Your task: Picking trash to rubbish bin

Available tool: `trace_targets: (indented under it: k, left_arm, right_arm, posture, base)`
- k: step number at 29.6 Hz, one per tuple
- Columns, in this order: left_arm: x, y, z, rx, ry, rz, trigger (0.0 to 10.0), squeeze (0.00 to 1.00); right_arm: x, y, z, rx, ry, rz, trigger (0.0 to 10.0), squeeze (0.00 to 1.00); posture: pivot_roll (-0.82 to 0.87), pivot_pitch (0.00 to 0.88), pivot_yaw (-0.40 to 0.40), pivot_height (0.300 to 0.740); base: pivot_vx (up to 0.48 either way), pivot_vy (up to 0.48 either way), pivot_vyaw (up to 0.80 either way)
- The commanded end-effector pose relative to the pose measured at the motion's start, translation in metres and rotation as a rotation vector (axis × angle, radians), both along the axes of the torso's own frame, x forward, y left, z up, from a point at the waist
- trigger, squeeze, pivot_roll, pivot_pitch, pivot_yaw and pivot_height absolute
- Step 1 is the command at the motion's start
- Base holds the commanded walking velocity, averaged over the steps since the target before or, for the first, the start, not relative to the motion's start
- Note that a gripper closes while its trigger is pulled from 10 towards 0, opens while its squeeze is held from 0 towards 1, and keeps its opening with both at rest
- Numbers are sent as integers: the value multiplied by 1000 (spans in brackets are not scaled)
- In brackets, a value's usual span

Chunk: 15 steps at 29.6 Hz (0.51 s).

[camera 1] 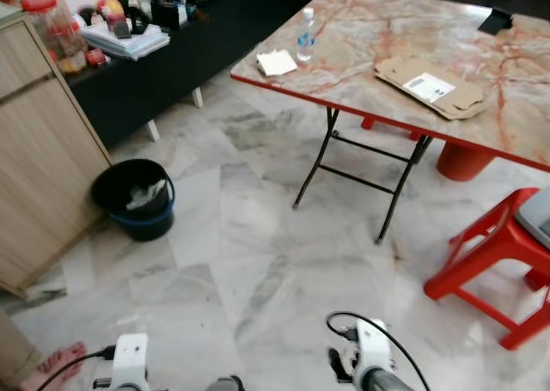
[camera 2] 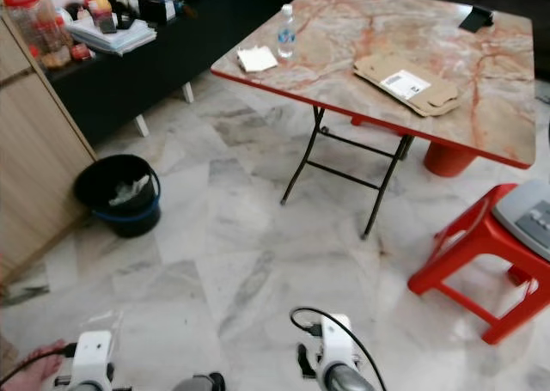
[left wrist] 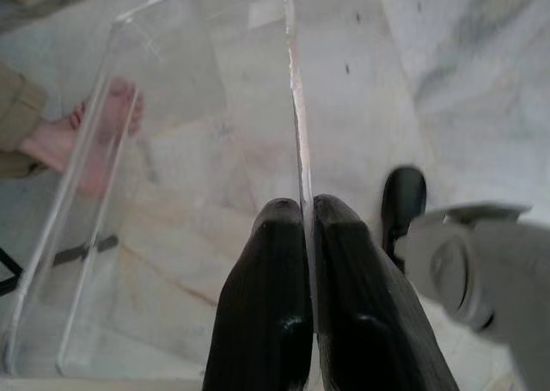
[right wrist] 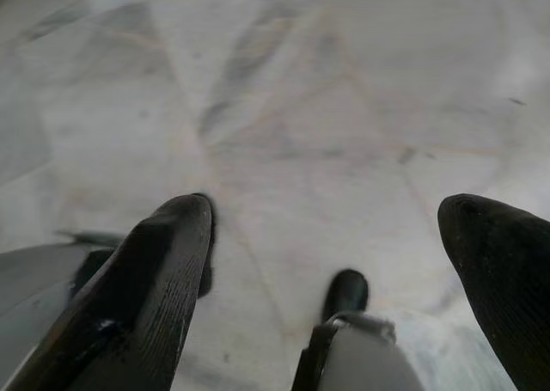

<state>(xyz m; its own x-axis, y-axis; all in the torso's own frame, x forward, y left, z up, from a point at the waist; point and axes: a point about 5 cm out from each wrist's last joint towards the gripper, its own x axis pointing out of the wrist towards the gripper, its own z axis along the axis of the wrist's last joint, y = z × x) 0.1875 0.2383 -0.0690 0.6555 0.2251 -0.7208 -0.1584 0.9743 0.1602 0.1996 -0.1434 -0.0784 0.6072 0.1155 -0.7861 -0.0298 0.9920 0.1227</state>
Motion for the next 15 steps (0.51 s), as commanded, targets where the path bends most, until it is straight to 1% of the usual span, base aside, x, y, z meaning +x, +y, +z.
trace_targets:
  k: [1, 4, 8, 11, 13, 15]
  left_arm:
    - [-9, 2, -5, -2, 32, 27, 10000, 0]
    - [-10, 2, -5, 0, 32, 34, 10000, 0]
    - [-9, 2, -5, 1, 31, 34, 10000, 0]
    - [-9, 2, -5, 6, 33, 29, 10000, 0]
    - [-9, 2, -5, 14, 38, 26, 10000, 0]
    - [-9, 2, -5, 14, 37, 28, 10000, 0]
  right_arm:
    - [-9, -7, -5, -19, 34, -8, 10000, 0]
    - [-12, -8, -6, -20, 41, -11, 10000, 0]
    - [-12, -8, -6, -17, 43, -19, 10000, 0]
    - [-13, -6, -7, -18, 49, 7, 10000, 0]
    - [-12, -5, -6, -21, 45, 13, 10000, 0]
    - [-11, -5, -6, -32, 40, 26, 10000, 0]
  posture:
    - [91, 146, 7, 740]
    - [91, 147, 7, 740]
    - [93, 149, 7, 740]
    - [93, 147, 7, 740]
    - [94, 149, 7, 740]
    - [93, 148, 6, 740]
  base:
    - [0, 0, 569]
    - [0, 0, 498]
    - [0, 0, 0]
    - [0, 0, 0]
    - [349, 0, 0]
    - [420, 0, 563]
